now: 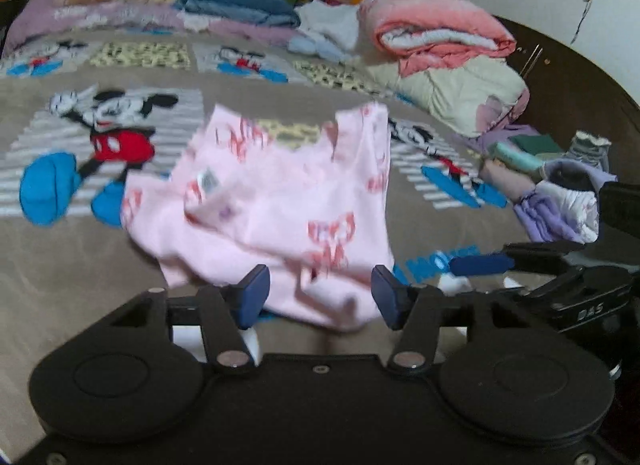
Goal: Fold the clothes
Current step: 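Lift the pink shirt with both grippers and shake it out in the air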
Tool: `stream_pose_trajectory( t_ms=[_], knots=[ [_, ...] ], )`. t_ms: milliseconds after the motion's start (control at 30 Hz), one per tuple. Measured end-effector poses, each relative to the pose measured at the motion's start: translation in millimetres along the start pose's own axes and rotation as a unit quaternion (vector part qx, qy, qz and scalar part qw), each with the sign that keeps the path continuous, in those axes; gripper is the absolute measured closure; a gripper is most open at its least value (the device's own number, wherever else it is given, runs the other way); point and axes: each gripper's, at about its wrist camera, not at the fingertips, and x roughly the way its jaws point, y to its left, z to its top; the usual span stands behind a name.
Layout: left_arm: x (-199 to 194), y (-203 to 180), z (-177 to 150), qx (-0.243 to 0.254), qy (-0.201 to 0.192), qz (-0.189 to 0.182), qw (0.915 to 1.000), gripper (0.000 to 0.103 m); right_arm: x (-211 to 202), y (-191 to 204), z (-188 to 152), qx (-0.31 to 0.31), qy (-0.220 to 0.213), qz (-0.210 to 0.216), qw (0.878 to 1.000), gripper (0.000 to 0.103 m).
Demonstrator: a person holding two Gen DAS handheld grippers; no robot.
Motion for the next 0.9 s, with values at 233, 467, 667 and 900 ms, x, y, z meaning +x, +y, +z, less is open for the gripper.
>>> stream_pose_trajectory(
  t_ms=[233, 467, 667, 900],
  knots=[
    [7, 5, 34, 0.067, 0.002, 0.021, 0.9975, 0.047, -15, -9, 51, -0.060, -0.029, -0.018, 0.998, 0.024],
    [29, 22, 59, 0.129, 0.035, 0.010, 0.9910, 0.047, 7, -24, 107, -0.146, -0.029, -0.020, 0.989, 0.025],
    [51, 31, 61, 0.171, 0.073, -0.017, 0.9824, 0.047, 40, -43, 131, -0.188, 0.018, 0.024, 0.982, 0.026],
    [78, 36, 53, 0.178, 0.110, -0.026, 0.9776, 0.065, 68, -58, 139, -0.162, 0.030, 0.068, 0.984, 0.026]
  ],
)
